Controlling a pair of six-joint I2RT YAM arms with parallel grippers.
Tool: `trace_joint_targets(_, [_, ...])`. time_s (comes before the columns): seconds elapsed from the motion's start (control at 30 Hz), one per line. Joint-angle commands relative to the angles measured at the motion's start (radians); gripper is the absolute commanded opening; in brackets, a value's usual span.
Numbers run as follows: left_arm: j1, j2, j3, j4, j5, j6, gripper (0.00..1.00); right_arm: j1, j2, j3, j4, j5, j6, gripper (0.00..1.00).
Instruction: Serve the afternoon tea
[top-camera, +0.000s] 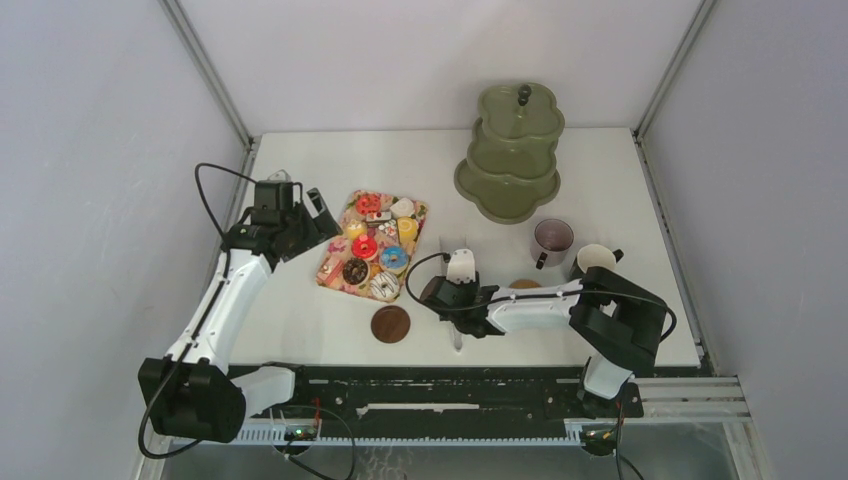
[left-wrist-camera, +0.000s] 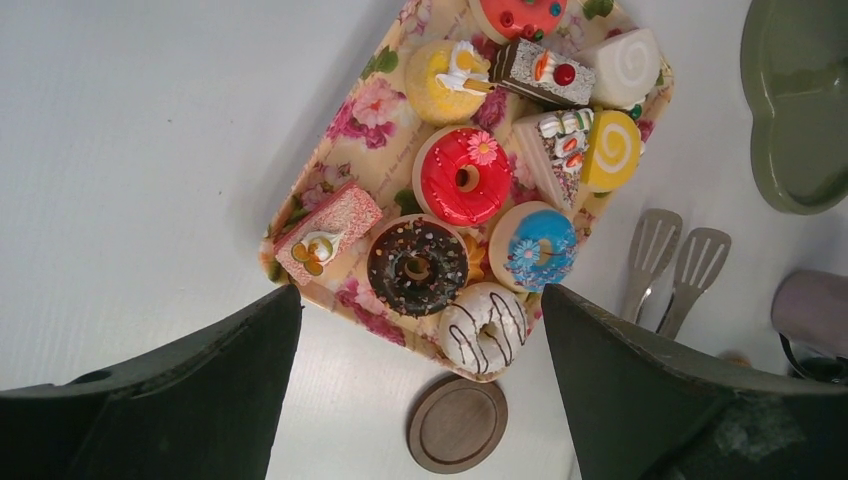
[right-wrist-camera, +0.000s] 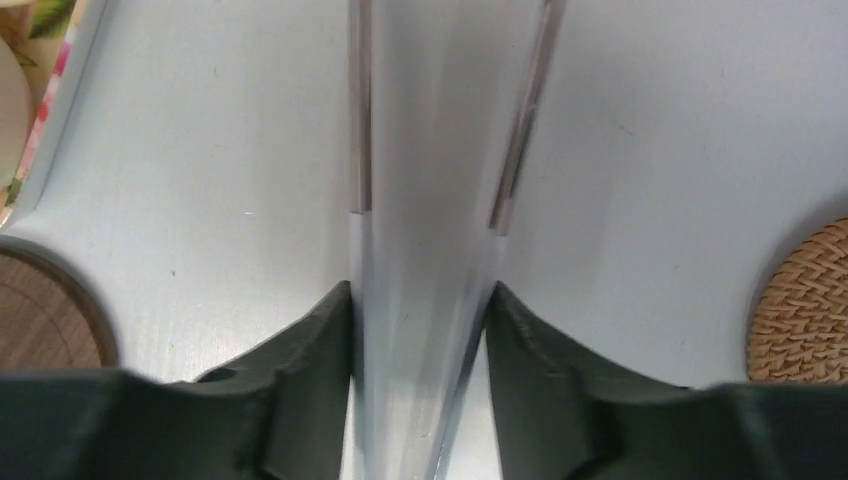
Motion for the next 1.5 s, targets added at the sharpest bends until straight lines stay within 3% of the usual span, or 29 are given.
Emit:
trace_joint_targets(0.0, [-0.002,0.006,0.018,0.025,0.022,0.001,0.94,0.010,-0.001,-0.011,-0.001,-0.029,-0.026,0.46])
trace_joint_targets(0.2, [-0.001,0.016,0.022,0.028,0.026,0.002,0.94,0.022,-0.028,-0.012,-0.025,-0.025,-0.061,0.33])
trace_joint_targets(0.37, [-0.001,0.017,0.016,0.033,0.027,0.003,0.94,0.031,-0.064,-0.050,0.058,-0.112,-0.269,0.36])
trace_joint_targets(0.47, [-0.003,0.018,0.010,0.037,0.029,0.003,0.94,0.011,-0.084,-0.072,0.079,-0.161,-0.357,0.48])
trace_joint_targets(0.57, [-0.001,0.020,0.006,0.042,0.045,0.006,0.94,0.001,-0.089,-0.081,0.082,-0.165,-0.395,0.72])
trace_joint_targets(0.63, [-0.001,0.015,0.005,0.048,0.055,0.007,0.94,0.001,-0.106,-0.084,0.084,-0.166,-0.396,0.82])
trace_joint_targets(0.77, [-0.002,0.008,0.005,0.048,0.052,0.012,0.95,0.002,-0.149,-0.080,0.070,-0.152,-0.328,0.89])
trace_joint_targets(1.0, [-0.002,0.002,-0.002,0.045,0.046,0.012,0.95,0.005,-0.135,-0.031,-0.020,-0.128,-0.116,0.93])
trace_joint_targets(1.47, [-0.002,-0.013,-0.006,0.034,0.039,0.019,0.95,0.008,0.009,0.039,-0.081,-0.042,0.186,0.92])
